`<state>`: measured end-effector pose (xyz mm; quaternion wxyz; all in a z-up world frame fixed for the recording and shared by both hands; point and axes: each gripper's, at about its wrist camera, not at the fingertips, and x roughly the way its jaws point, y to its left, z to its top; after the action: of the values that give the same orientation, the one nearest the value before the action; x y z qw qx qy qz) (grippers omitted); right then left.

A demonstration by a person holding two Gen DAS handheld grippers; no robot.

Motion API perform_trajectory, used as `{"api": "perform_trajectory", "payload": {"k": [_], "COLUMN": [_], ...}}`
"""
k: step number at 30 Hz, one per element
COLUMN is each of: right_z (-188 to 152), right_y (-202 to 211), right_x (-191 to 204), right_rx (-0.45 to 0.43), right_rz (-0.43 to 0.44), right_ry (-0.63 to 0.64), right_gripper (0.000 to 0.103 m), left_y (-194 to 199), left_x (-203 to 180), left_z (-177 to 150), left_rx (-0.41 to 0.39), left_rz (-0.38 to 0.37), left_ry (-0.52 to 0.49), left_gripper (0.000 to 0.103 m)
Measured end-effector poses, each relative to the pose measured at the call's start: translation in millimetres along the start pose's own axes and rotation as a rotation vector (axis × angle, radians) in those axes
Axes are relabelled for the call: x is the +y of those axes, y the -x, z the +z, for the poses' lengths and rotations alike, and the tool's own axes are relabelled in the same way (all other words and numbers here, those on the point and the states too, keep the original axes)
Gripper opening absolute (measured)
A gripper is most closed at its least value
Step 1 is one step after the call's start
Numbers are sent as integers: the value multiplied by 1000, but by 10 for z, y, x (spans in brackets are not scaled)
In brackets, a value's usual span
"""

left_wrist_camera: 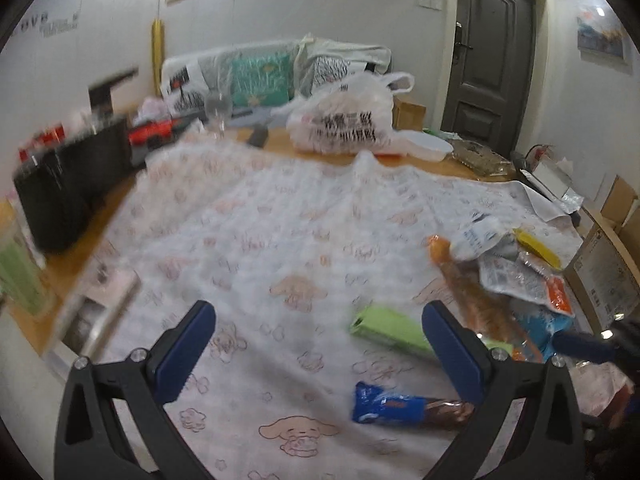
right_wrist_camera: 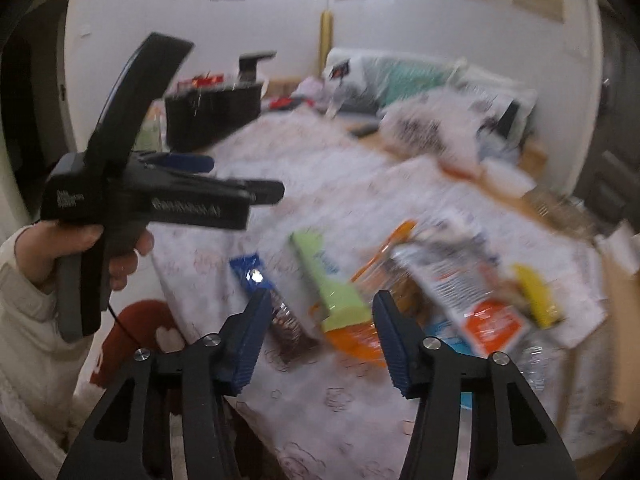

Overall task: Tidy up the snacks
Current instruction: 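Lower the left tool onto the blue chocolate bar while the right tool lowers onto the green wafer bar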

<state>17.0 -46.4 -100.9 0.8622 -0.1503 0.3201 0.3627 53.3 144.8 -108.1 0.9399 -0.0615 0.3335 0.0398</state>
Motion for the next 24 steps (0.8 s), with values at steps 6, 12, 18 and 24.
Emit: {"api": "perform_trajectory", "payload": {"k": [6, 12, 18, 24], "right_z": [-38, 128, 307, 314], "right_y": [-341, -433, -790, -885], "right_x": [7, -112, -96, -172], "right_rx": [70, 67, 143, 166], "right_rz": [57, 44, 42, 54], "right_ry": [-21, -23, 105, 43], "right_gripper": [47, 47, 42, 24], "left_y": [-216, -253, -293, -256], "left_x": [247, 224, 245, 243], "left_z": [-136, -120, -111, -114], "left_rx": [42, 55, 73, 74], "left_rz": [-35, -128, -144, -149], "left_ry": [46, 40, 62, 61], "left_gripper": [102, 102, 102, 102]}}
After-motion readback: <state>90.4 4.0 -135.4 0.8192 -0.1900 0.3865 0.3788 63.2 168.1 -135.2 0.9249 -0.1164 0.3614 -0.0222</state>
